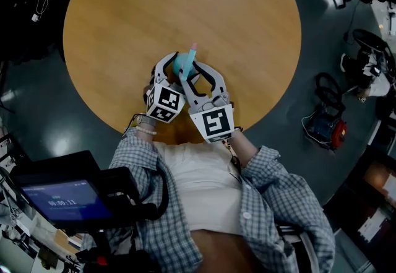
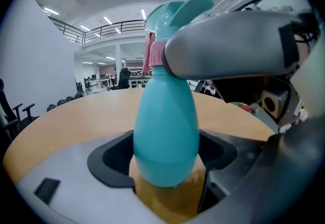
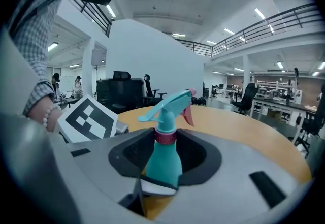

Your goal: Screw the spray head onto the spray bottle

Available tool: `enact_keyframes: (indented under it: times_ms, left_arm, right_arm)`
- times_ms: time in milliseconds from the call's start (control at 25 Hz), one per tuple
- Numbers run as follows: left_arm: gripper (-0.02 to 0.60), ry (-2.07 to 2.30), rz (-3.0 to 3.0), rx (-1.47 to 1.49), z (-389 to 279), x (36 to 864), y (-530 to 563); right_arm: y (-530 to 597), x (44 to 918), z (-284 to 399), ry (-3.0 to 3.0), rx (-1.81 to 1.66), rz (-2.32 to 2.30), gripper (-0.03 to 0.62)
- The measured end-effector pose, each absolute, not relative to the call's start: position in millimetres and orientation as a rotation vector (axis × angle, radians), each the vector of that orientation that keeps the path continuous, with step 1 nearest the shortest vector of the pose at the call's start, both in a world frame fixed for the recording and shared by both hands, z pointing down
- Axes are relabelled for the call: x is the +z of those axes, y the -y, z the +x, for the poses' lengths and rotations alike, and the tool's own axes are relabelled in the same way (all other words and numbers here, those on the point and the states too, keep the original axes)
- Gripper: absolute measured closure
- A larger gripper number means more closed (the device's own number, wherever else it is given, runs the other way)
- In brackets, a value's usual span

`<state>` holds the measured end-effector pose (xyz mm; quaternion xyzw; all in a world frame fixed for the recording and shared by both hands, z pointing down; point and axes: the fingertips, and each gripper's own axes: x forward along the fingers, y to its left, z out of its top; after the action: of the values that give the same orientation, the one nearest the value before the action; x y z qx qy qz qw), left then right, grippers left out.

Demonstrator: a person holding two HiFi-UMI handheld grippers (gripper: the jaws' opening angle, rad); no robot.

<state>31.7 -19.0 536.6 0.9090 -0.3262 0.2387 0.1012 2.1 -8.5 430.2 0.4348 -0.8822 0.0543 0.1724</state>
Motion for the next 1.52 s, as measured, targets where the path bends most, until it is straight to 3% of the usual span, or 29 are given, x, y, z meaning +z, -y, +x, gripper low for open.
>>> enact_keyframes:
  times_ms: [1040, 1240, 1520]
  left_arm:
    - [0.187, 0.957, 2.697, 0.725, 32.4, 539.4, 21.8]
    - [0.187, 0.946, 2.704, 0.728, 31.7, 538.9, 22.4]
    - [0.187, 0.939, 2.709, 0.724, 33.4, 538.3, 20.8]
  right_arm:
    - [4.9, 428.1, 9.1, 2.554, 0.211, 0.944, 0.499]
    - [5.6, 432.5, 21.7, 2.548, 0.165, 0.773, 0.421]
    - [-3.0, 400.5, 44.6, 2.574, -0.016, 0.578, 0.413]
